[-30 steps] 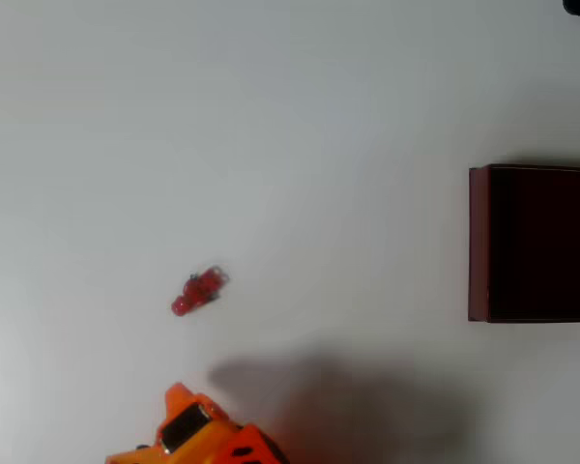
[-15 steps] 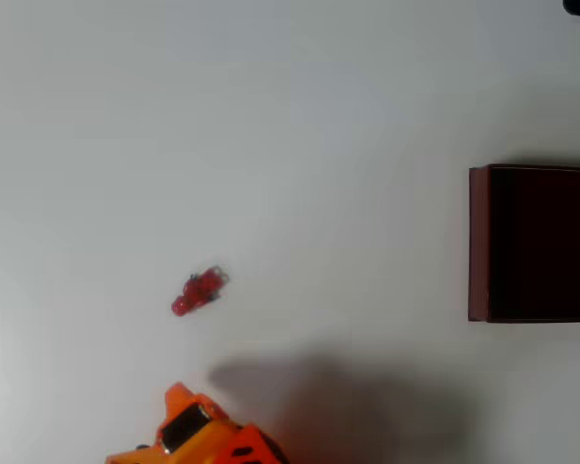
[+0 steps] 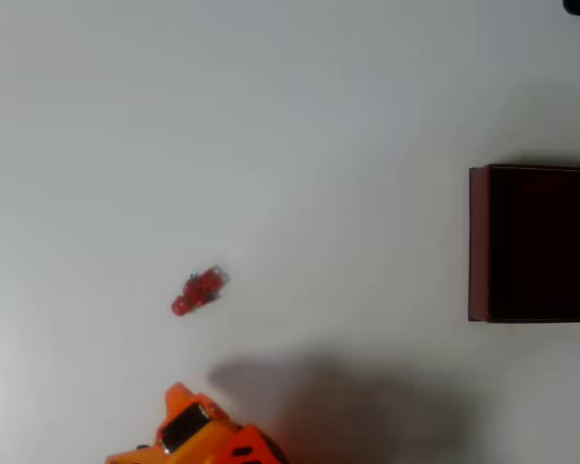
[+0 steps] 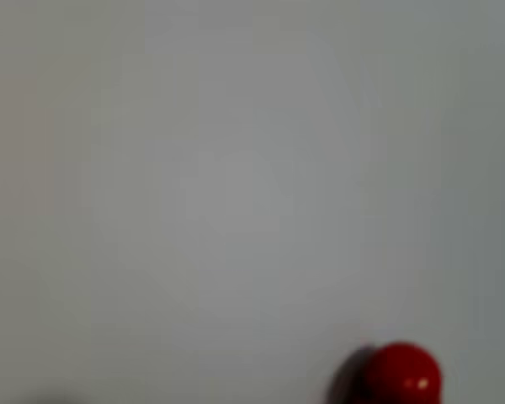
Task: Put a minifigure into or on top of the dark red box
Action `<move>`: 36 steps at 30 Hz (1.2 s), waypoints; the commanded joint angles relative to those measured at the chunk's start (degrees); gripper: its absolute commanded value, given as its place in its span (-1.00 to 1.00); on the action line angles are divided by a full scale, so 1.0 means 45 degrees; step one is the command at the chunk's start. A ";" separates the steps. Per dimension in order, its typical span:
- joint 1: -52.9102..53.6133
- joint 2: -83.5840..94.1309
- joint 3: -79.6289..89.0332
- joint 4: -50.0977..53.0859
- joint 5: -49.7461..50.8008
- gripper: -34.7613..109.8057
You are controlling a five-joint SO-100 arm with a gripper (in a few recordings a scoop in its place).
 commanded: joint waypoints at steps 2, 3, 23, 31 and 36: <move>-0.0176 0.0195 -0.0664 0.0391 -0.0059 -0.52; -0.0176 0.0195 -0.0664 0.0391 -0.0059 -0.52; -0.0195 0.0195 -0.0664 0.0391 0.0195 -0.52; -0.0176 0.0195 -0.0625 0.0352 0.2930 -0.38; -0.0254 0.0215 -0.0586 0.0664 0.8184 -0.37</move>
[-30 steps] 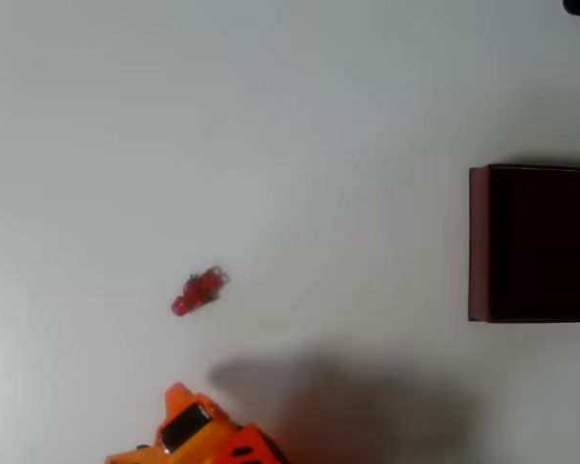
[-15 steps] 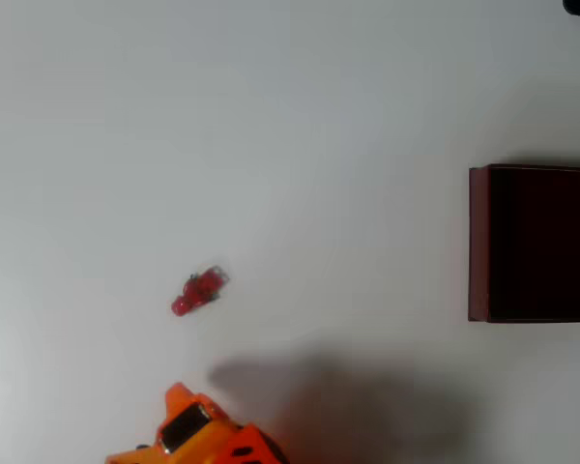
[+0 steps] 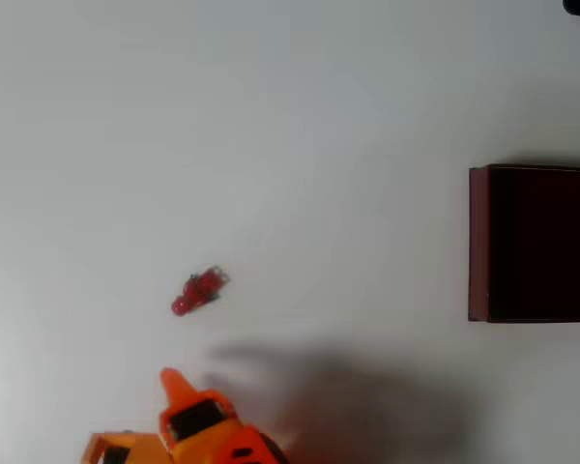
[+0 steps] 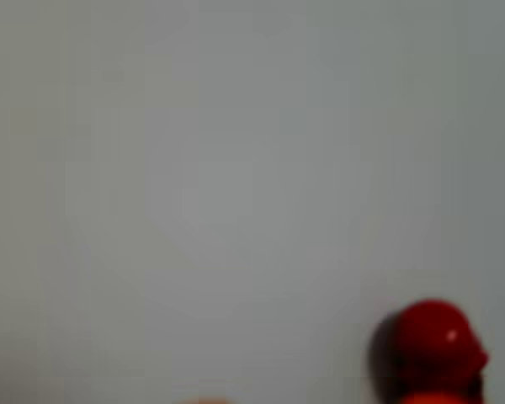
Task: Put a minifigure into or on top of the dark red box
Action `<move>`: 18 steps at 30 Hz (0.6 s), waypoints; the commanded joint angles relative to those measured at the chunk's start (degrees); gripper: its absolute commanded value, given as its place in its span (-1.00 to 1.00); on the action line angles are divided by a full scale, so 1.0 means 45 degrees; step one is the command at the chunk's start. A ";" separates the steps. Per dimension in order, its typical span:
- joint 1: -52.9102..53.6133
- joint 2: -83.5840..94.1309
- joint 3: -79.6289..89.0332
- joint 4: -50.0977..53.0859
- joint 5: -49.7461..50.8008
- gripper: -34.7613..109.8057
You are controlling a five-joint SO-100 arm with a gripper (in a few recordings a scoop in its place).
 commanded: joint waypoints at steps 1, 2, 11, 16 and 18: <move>-0.0254 0.0078 -0.0723 0.0898 0.3145 -0.36; -0.0371 0.0078 -0.0977 0.1016 0.3418 -0.35; 0.1074 0.0020 -0.4512 0.3027 0.8105 -0.31; 0.1602 -0.1387 -0.5820 0.3066 1.0078 -0.30; 0.1641 -0.2812 -0.6562 0.3066 1.0820 -0.28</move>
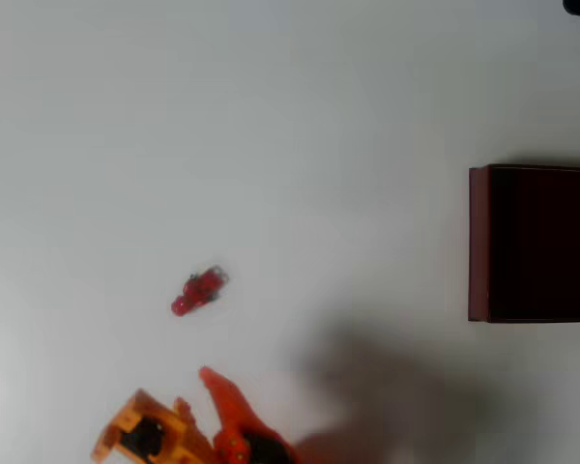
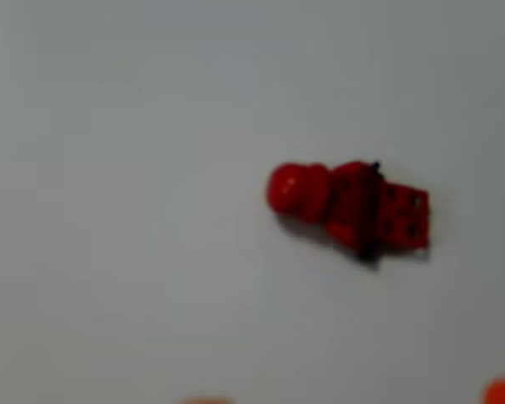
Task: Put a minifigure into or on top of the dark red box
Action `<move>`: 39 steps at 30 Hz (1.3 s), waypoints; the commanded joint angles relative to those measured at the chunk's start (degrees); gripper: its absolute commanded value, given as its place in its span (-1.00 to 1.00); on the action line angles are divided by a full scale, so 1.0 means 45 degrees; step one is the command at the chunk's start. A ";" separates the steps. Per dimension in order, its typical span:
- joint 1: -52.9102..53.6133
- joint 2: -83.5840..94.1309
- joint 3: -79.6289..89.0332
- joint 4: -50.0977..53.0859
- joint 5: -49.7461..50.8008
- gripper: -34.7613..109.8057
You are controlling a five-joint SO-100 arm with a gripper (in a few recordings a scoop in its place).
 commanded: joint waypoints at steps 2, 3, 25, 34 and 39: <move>0.0117 -0.3105 -0.2012 0.0313 0.1602 -0.28; 0.0195 -0.3926 -0.2461 0.0391 0.1914 -0.28; 0.0547 -0.8105 -0.2578 0.0332 1.4355 -0.20; 0.0469 -1.0781 -0.2383 -0.2266 1.7422 -0.21; 0.0625 -1.2383 -0.2344 -0.4238 1.8516 -0.22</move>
